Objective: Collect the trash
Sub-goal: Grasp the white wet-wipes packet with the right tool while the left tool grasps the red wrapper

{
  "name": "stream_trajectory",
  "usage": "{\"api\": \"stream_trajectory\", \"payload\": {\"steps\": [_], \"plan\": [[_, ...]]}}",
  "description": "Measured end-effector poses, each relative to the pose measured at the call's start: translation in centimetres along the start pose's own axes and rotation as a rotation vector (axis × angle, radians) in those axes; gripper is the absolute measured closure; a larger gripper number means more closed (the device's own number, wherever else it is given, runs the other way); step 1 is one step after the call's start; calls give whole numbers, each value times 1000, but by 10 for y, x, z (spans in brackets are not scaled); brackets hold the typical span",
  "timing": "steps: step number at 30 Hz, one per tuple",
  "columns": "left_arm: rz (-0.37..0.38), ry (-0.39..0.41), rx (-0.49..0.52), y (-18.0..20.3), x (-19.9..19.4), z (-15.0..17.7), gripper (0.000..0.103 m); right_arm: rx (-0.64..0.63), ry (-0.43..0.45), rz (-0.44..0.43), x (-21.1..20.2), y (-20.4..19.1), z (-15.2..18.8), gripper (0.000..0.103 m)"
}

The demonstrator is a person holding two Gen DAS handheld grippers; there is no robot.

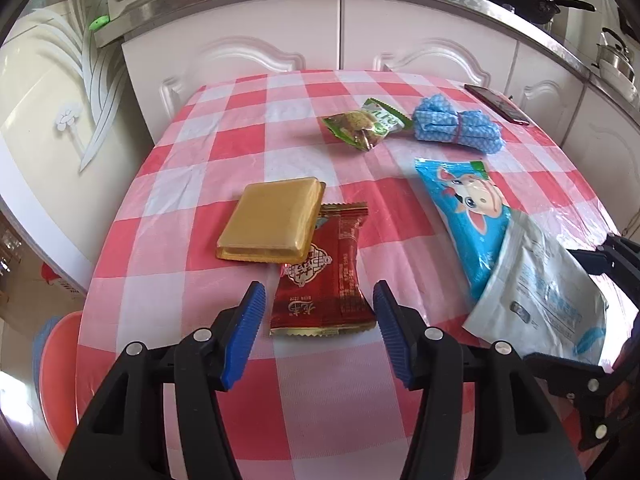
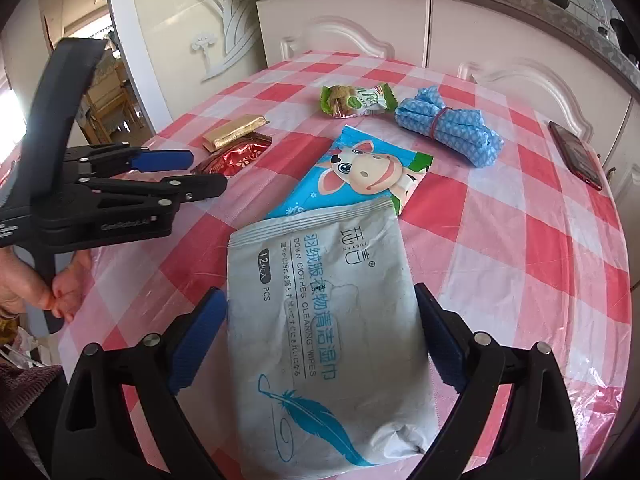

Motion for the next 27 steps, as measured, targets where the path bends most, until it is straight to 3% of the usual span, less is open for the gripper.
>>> {"api": "stream_trajectory", "payload": {"steps": [8, 13, 16, 22, 27], "plan": [[-1, 7, 13, 9, 9, -6, 46, -25, -2, -9, -3, 1, 7, 9], [-17, 8, 11, 12, 8, -6, 53, -64, -12, 10, 0, -3, 8, 7], [-44, 8, 23, 13, 4, -5, 66, -97, -25, 23, 2, -7, 8, 7], [1, -8, -26, 9, -5, -2, 69, -97, -24, 24, 3, -6, 7, 8], [54, -18, -62, 7, -15, 4, 72, -111, -16, 47, 1, -8, 6, 20]]}}
Point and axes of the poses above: each gripper's, at about its wrist camera, not at the fingertips, and x roughly the way its jaws point, y to its right, z to its underside, the point moved 9 cm from there along x, roughly the way its jaws point, and after that the axes turned 11 degrees about -x, right-handed, at the moved point
